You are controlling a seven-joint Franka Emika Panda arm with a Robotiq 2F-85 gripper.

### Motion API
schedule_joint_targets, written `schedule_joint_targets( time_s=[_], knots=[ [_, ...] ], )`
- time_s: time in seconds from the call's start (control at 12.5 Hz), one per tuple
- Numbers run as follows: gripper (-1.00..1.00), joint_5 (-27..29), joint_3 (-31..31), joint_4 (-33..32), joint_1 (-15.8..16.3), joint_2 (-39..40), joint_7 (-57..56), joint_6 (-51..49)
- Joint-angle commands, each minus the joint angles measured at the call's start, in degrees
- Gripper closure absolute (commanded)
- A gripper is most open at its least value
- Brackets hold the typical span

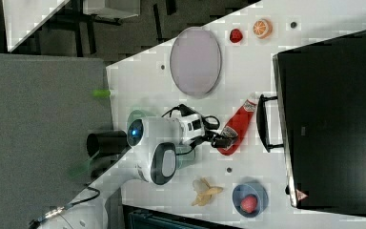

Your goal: Pick Ketchup from oven and place it on table.

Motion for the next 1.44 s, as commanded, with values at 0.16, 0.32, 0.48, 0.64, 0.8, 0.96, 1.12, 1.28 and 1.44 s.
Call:
schedule_joint_targets(
  time_s=[0.16,0.32,0.48,0.64,0.8,0.96,1.12,1.28,1.44],
  knots=[
    [-1.00,-0.8,-1.2,6.9,0.6,-12.4,11.6,-8.3],
    [-1.00,-0.8,-1.2,13.1,0.6,-17.5,14.0,-19.9],
    [-1.00,-0.8,-1.6,21.2,0.6,-20.7,16.6,-30.2],
    [-1.00,-2.4,-2.0,29.8,0.5,-21.6,18.5,-42.1],
    [-1.00,-4.8,-2.3,37.6,0.5,-21.3,19.6,-52.6],
    [-1.00,-5.0,-2.6,42.6,0.5,-21.4,20.1,-59.8],
    [-1.00,-5.0,-2.7,45.7,0.5,-21.5,20.1,-60.8],
    [-1.00,-5.0,-2.5,46.6,0.5,-21.5,20.1,-60.6],
    [-1.00,-5.0,-2.5,46.6,0.5,-21.4,20.1,-60.6]
  ],
)
